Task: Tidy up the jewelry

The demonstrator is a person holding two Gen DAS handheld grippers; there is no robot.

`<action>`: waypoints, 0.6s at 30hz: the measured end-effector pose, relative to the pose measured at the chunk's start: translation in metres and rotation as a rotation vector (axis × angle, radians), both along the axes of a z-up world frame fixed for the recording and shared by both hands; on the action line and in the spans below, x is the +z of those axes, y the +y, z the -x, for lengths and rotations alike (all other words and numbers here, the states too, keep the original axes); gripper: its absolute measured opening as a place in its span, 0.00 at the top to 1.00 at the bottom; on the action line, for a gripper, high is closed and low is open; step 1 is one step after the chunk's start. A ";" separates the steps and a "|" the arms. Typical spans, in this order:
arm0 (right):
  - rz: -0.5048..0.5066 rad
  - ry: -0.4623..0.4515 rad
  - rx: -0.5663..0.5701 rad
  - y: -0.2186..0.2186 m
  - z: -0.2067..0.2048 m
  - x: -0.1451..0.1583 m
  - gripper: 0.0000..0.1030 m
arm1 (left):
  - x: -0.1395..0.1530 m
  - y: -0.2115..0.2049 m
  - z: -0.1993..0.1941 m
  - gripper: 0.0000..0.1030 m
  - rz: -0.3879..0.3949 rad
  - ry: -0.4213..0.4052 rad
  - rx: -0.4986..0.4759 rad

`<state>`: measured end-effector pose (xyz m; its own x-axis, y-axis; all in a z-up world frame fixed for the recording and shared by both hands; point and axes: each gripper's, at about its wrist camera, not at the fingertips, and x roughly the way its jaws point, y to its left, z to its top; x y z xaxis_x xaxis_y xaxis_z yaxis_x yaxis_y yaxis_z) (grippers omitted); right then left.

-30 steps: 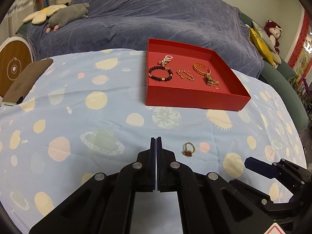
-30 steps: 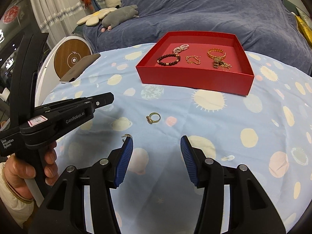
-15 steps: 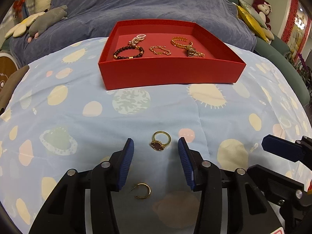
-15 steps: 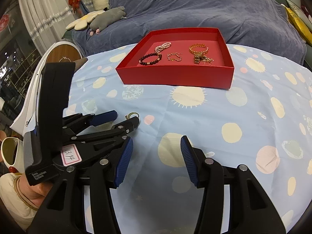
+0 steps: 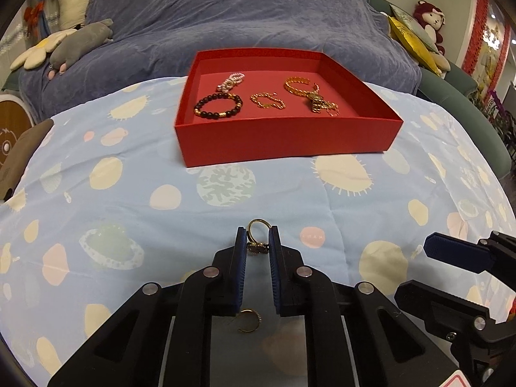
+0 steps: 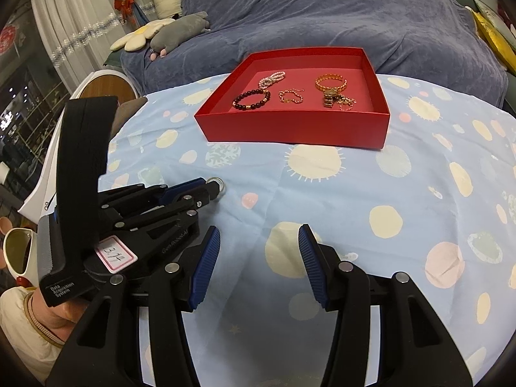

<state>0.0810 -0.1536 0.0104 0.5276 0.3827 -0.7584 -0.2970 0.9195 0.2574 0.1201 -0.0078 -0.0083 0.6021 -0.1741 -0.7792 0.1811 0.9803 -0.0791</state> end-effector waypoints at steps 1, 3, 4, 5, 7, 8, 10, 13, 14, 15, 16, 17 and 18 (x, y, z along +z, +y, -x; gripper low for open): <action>0.000 -0.001 0.008 0.003 0.000 0.000 0.53 | 0.004 0.006 0.000 0.89 0.011 -0.003 0.011; -0.001 0.000 0.029 0.011 0.001 0.000 0.53 | 0.011 0.018 0.001 0.89 0.025 -0.012 0.035; -0.002 0.002 0.044 0.016 0.001 -0.001 0.53 | 0.015 0.023 0.003 0.89 0.032 -0.018 0.047; -0.003 0.004 0.059 0.022 0.002 -0.002 0.53 | 0.020 0.029 0.004 0.89 0.040 -0.024 0.060; -0.007 0.010 0.091 0.035 0.003 -0.005 0.53 | 0.028 0.043 0.007 0.89 0.059 -0.039 0.085; -0.007 0.012 0.109 0.042 0.003 -0.006 0.53 | 0.032 0.048 0.009 0.89 0.064 -0.046 0.096; 0.006 0.008 0.142 0.058 0.005 -0.010 0.53 | 0.039 0.060 0.011 0.89 0.073 -0.054 0.118; 0.023 0.003 0.187 0.078 0.005 -0.016 0.54 | 0.042 0.074 0.015 0.89 0.083 -0.056 0.143; 0.030 0.002 0.201 0.085 0.005 -0.019 0.55 | 0.042 0.077 0.015 0.89 0.084 -0.055 0.146; 0.042 0.001 0.212 0.091 0.005 -0.022 0.57 | 0.041 0.081 0.017 0.89 0.082 -0.052 0.150; 0.055 0.000 0.218 0.095 0.004 -0.025 0.59 | 0.040 0.084 0.018 0.89 0.081 -0.049 0.155; 0.065 -0.001 0.220 0.098 0.003 -0.028 0.59 | 0.039 0.086 0.018 0.89 0.085 -0.045 0.155; 0.072 0.001 0.220 0.101 0.002 -0.032 0.60 | 0.039 0.087 0.019 0.89 0.087 -0.042 0.155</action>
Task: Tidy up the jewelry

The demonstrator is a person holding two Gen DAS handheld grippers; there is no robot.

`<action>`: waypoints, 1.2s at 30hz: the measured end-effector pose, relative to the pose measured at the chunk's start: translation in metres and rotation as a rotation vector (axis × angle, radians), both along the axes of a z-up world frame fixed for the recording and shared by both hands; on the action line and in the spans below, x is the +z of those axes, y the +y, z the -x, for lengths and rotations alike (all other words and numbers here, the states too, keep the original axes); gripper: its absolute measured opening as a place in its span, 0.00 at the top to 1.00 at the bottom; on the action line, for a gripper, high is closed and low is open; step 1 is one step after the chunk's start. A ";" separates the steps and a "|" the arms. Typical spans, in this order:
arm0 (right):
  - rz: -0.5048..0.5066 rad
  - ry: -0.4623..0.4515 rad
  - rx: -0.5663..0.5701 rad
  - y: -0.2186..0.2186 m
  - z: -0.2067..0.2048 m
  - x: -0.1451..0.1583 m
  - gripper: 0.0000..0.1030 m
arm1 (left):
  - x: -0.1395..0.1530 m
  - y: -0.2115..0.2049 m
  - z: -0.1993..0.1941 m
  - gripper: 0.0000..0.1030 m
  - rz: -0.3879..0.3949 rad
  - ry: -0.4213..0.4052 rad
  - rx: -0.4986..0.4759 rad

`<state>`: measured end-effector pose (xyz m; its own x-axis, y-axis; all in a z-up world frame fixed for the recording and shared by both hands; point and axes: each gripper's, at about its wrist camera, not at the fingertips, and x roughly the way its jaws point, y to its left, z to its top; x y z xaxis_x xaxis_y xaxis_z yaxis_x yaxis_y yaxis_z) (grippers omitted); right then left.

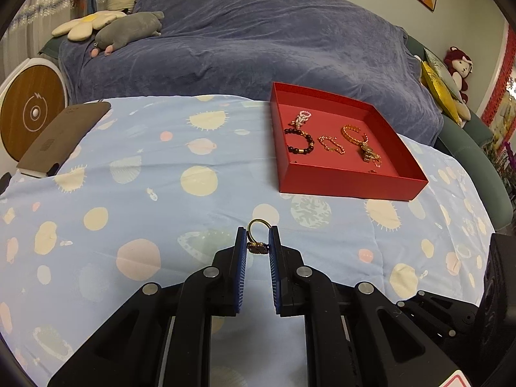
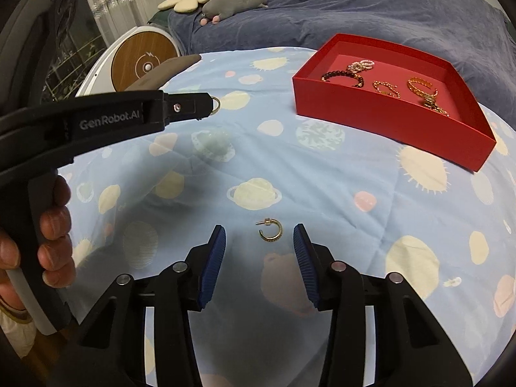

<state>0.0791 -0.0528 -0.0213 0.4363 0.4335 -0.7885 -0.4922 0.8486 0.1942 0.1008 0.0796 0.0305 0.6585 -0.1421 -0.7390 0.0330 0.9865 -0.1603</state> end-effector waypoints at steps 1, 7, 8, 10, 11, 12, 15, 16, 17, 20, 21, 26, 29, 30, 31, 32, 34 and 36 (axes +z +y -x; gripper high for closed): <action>0.004 0.004 -0.001 0.001 -0.001 -0.003 0.62 | 0.000 0.001 0.001 0.89 0.000 0.001 -0.001; 0.041 -0.020 -0.003 0.001 -0.001 -0.008 0.79 | -0.002 0.004 0.005 0.89 0.000 0.003 -0.010; 0.044 -0.021 -0.006 0.000 -0.001 -0.008 0.81 | -0.002 0.004 0.005 0.89 0.000 0.005 -0.011; 0.041 -0.020 -0.007 -0.001 -0.002 -0.008 0.84 | -0.003 0.005 0.005 0.89 0.000 0.008 -0.011; 0.042 -0.021 -0.008 -0.001 -0.003 -0.008 0.84 | -0.003 0.005 0.005 0.89 0.001 0.009 -0.011; 0.043 -0.022 -0.009 -0.001 -0.003 -0.008 0.84 | -0.003 0.005 0.004 0.89 0.002 0.010 -0.010; 0.039 -0.022 -0.019 -0.003 -0.005 -0.006 0.84 | -0.003 0.005 0.005 0.89 0.001 0.006 -0.012; 0.034 -0.024 -0.024 -0.005 -0.006 -0.004 0.84 | -0.003 0.005 0.005 0.89 0.001 0.005 -0.012; 0.026 -0.027 -0.030 -0.007 -0.006 -0.001 0.84 | -0.002 0.004 0.004 0.89 0.003 0.004 -0.014; -0.007 -0.050 -0.056 -0.021 -0.009 0.017 0.84 | 0.005 0.000 0.003 0.89 0.016 -0.006 -0.022; -0.020 -0.058 -0.070 -0.026 -0.011 0.024 0.84 | 0.007 -0.003 0.002 0.89 0.019 -0.011 -0.026; -0.057 -0.106 -0.140 -0.062 -0.032 0.061 0.84 | 0.029 -0.024 -0.016 0.89 0.026 -0.033 -0.059; -0.068 -0.131 -0.188 -0.086 -0.059 0.080 0.84 | 0.047 -0.042 -0.038 0.89 0.020 -0.062 -0.092; -0.071 -0.139 -0.204 -0.094 -0.071 0.085 0.84 | 0.054 -0.048 -0.045 0.89 0.010 -0.077 -0.104; -0.069 -0.150 -0.218 -0.101 -0.082 0.089 0.84 | 0.059 -0.056 -0.055 0.89 -0.008 -0.093 -0.113; -0.064 -0.161 -0.234 -0.107 -0.093 0.092 0.84 | 0.063 -0.062 -0.066 0.89 -0.022 -0.108 -0.122; -0.064 -0.165 -0.269 -0.119 -0.121 0.094 0.84 | 0.068 -0.074 -0.093 0.89 -0.024 -0.118 -0.136; -0.078 -0.148 -0.304 -0.131 -0.150 0.093 0.84 | 0.065 -0.084 -0.124 0.89 0.001 -0.096 -0.150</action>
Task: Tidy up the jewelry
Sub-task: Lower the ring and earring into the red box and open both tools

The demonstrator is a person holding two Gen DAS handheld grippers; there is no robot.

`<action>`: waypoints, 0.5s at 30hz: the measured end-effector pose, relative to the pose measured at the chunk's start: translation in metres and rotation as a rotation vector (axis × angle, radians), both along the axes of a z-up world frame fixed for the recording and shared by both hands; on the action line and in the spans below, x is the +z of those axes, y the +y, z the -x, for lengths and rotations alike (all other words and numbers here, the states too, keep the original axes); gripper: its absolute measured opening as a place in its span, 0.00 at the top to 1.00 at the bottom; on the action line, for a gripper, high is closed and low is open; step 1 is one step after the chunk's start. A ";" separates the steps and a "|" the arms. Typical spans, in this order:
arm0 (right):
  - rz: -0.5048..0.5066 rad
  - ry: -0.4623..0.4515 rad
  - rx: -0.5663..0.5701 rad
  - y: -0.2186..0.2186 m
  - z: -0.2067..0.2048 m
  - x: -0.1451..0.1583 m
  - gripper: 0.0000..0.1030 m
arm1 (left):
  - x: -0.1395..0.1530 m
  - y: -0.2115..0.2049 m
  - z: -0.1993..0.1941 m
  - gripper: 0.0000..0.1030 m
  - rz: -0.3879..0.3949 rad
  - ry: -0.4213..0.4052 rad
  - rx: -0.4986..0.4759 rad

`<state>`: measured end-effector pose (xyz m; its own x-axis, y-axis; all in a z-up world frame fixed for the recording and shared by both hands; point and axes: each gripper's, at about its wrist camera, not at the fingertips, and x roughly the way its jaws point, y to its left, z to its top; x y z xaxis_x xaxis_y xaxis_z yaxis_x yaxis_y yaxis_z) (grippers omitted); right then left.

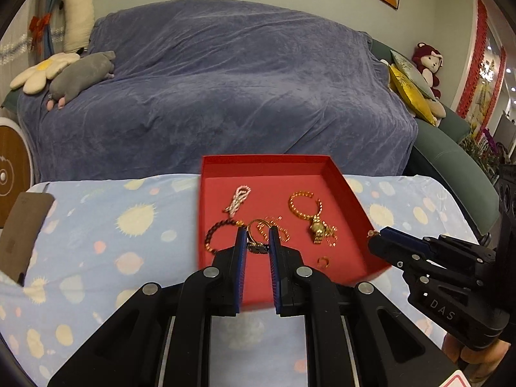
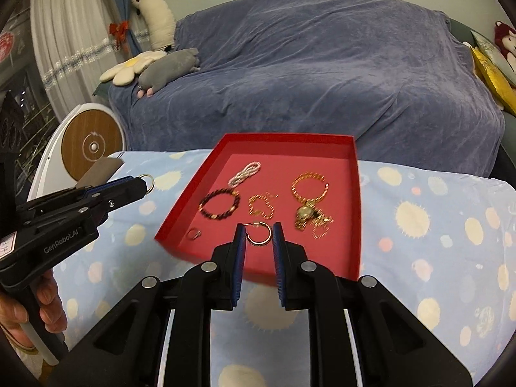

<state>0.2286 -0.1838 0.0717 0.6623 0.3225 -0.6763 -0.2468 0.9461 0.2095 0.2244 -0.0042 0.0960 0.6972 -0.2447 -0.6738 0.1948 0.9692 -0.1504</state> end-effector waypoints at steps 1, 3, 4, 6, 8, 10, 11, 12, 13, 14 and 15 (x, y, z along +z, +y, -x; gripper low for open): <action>-0.010 0.010 -0.018 -0.005 -0.016 -0.003 0.84 | -0.002 -0.004 -0.014 0.89 0.006 0.007 0.005; -0.025 0.031 -0.049 -0.011 -0.044 -0.009 0.84 | -0.005 -0.013 -0.041 0.89 0.010 0.012 0.007; -0.031 0.040 -0.064 -0.013 -0.056 -0.012 0.84 | -0.008 -0.017 -0.055 0.89 0.013 0.020 0.017; -0.044 0.067 -0.075 -0.014 -0.080 -0.021 0.84 | -0.014 -0.022 -0.078 0.89 0.036 0.038 0.014; -0.039 0.085 -0.085 -0.013 -0.093 -0.030 0.84 | -0.023 -0.026 -0.096 0.89 0.039 0.059 0.018; -0.038 0.112 -0.089 -0.014 -0.106 -0.040 0.84 | -0.033 -0.028 -0.111 0.89 0.037 0.089 0.031; -0.042 0.119 -0.096 -0.015 -0.110 -0.044 0.84 | -0.038 -0.029 -0.117 0.89 0.045 0.101 0.030; -0.045 0.123 -0.098 -0.016 -0.114 -0.046 0.84 | -0.043 -0.028 -0.122 0.89 0.056 0.118 0.028; -0.042 0.119 -0.109 -0.017 -0.116 -0.048 0.83 | -0.048 -0.027 -0.126 0.88 0.066 0.135 0.036; -0.042 0.114 -0.113 -0.018 -0.117 -0.049 0.83 | -0.051 -0.025 -0.129 0.86 0.079 0.140 0.038; -0.044 0.108 -0.115 -0.020 -0.117 -0.049 0.83 | -0.053 -0.023 -0.130 0.84 0.083 0.139 0.048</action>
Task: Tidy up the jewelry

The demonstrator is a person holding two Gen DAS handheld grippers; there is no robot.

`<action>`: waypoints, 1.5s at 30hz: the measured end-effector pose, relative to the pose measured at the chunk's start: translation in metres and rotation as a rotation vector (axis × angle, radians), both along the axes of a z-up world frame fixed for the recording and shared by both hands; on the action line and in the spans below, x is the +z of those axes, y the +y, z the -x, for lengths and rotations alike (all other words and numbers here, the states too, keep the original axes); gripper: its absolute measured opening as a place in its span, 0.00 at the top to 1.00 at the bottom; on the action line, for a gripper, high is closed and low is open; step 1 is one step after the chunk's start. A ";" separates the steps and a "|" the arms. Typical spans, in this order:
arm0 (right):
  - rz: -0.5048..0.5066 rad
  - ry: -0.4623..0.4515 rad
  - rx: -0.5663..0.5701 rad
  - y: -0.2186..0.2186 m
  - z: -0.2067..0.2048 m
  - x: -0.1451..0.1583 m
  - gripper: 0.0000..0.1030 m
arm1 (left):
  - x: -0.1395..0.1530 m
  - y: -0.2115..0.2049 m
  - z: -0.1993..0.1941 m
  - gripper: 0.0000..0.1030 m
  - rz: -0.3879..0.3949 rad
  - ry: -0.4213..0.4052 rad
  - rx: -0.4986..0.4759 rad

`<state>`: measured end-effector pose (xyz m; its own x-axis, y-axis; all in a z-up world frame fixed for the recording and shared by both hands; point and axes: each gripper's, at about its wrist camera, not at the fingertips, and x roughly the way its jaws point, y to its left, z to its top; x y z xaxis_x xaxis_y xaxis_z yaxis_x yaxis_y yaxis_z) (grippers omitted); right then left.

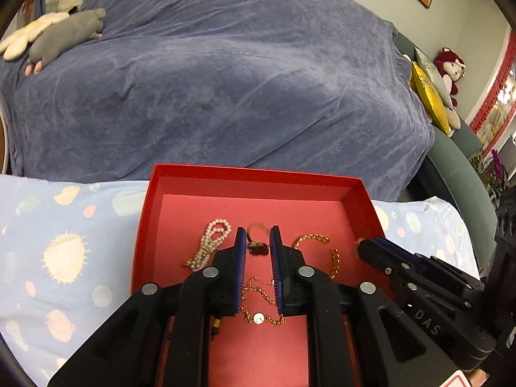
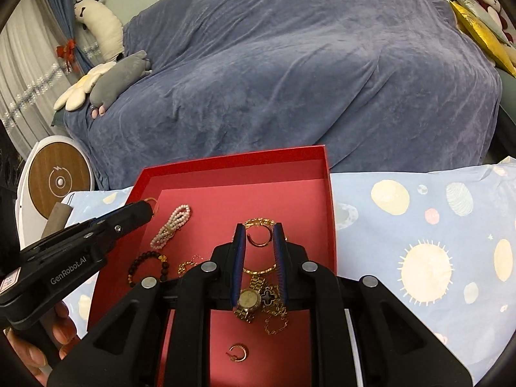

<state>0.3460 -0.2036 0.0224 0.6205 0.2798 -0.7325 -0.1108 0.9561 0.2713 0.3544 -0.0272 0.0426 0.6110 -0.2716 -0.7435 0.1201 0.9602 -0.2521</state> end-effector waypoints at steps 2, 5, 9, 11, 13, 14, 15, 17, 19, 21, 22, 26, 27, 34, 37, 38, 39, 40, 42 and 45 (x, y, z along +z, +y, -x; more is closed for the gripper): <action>0.002 -0.013 -0.012 -0.003 0.003 0.001 0.79 | -0.002 0.003 -0.001 0.69 -0.009 -0.005 0.018; 0.002 -0.042 -0.021 -0.008 0.010 0.011 0.73 | 0.003 0.009 0.007 0.56 0.010 -0.022 0.034; -0.014 -0.081 -0.011 -0.013 0.034 0.033 0.69 | 0.020 0.014 0.028 0.48 -0.002 -0.049 0.042; -0.012 -0.110 -0.009 -0.015 0.054 0.046 0.64 | 0.034 0.015 0.047 0.40 -0.020 -0.074 0.038; -0.016 -0.130 0.000 -0.015 0.077 0.058 0.61 | 0.046 0.016 0.070 0.37 -0.047 -0.108 0.035; -0.016 -0.135 0.004 -0.015 0.090 0.062 0.60 | 0.051 0.016 0.082 0.35 -0.061 -0.122 0.035; -0.019 -0.137 0.008 -0.016 0.100 0.065 0.58 | 0.055 0.017 0.096 0.34 -0.078 -0.133 0.035; -0.024 -0.137 0.015 -0.014 0.125 0.069 0.55 | 0.060 0.018 0.120 0.28 -0.102 -0.151 0.040; -0.016 -0.135 0.016 -0.012 0.148 0.070 0.52 | 0.059 0.020 0.144 0.28 -0.119 -0.150 0.039; 0.001 -0.135 0.020 -0.009 0.169 0.068 0.51 | 0.056 0.022 0.165 0.28 -0.130 -0.135 0.042; 0.010 -0.138 0.021 -0.007 0.180 0.066 0.51 | 0.053 0.023 0.177 0.28 -0.132 -0.127 0.044; 0.014 -0.118 0.022 -0.003 0.213 0.055 0.50 | 0.039 0.029 0.213 0.28 -0.134 -0.085 0.058; 0.007 -0.106 0.026 -0.003 0.218 0.052 0.50 | 0.035 0.029 0.220 0.28 -0.141 -0.080 0.062; 0.004 -0.071 0.027 0.005 0.238 0.030 0.49 | 0.011 0.032 0.243 0.28 -0.154 -0.048 0.090; 0.032 -0.063 0.025 0.007 0.237 0.021 0.43 | 0.002 0.034 0.239 0.25 -0.174 -0.031 0.101; 0.042 -0.055 0.022 0.008 0.235 0.018 0.43 | -0.001 0.035 0.237 0.25 -0.179 -0.025 0.107; 0.042 -0.046 0.022 0.009 0.232 0.016 0.43 | -0.004 0.037 0.236 0.25 -0.181 -0.017 0.113; 0.038 -0.041 0.021 0.008 0.230 0.014 0.42 | -0.007 0.037 0.234 0.25 -0.178 -0.010 0.116; 0.041 -0.036 0.013 0.008 0.226 0.010 0.39 | -0.011 0.040 0.230 0.23 -0.173 0.002 0.128; 0.042 -0.028 0.010 0.009 0.220 0.006 0.36 | -0.015 0.040 0.225 0.22 -0.169 0.016 0.131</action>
<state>0.1256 -0.1943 0.0288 0.6381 0.2554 -0.7264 -0.1278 0.9654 0.2272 0.1296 0.0131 0.0274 0.6204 -0.0615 -0.7819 -0.0114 0.9961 -0.0874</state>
